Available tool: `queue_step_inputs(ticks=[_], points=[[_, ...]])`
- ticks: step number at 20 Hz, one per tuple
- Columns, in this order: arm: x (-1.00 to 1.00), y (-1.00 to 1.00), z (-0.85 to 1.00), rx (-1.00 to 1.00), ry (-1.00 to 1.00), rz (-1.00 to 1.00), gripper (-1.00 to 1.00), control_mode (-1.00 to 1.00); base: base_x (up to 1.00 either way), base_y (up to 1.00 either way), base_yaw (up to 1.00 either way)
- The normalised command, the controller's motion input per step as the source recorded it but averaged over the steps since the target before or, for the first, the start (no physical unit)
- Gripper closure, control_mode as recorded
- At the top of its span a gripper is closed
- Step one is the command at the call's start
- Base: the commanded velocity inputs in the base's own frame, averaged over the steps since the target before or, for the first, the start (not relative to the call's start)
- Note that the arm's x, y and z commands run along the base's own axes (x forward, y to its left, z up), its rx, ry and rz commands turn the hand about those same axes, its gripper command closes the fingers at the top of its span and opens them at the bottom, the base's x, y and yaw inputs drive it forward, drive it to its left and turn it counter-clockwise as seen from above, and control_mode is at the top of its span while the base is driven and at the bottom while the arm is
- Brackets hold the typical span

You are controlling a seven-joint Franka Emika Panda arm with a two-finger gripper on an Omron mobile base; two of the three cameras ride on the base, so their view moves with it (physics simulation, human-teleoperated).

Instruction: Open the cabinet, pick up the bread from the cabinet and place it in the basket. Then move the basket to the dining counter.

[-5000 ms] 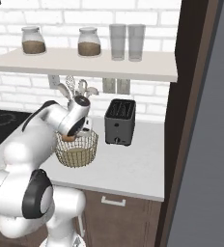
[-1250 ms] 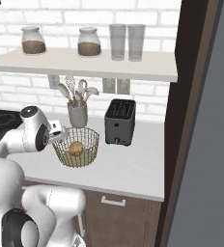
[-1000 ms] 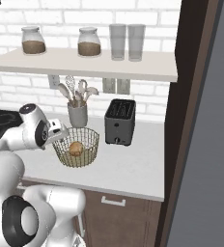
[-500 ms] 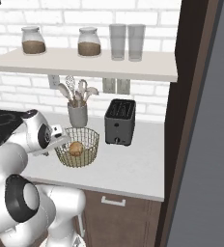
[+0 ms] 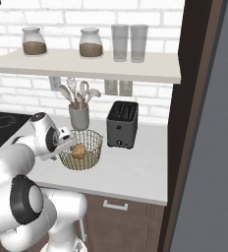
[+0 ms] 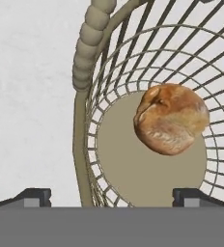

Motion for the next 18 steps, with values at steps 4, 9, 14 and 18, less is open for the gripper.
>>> queue_step_inputs(ticks=[4, 9, 14, 18], points=[[0.0, -0.11, 0.11, 0.0, 0.0, 0.15, -1.0, -1.0, 0.0, 0.0, 0.0], [0.18, 0.0, 0.04, 0.0, 0.0, 0.2, -1.0, -1.0, 0.0, 0.0, 0.0], [0.18, 0.0, -0.41, 0.0, 0.03, 0.22, -1.0, -1.0, 0.0, 0.0, 0.0], [-0.02, 0.05, -0.6, 0.0, 0.01, 0.17, 1.0, -1.0, 0.0, 0.0, 0.0]])
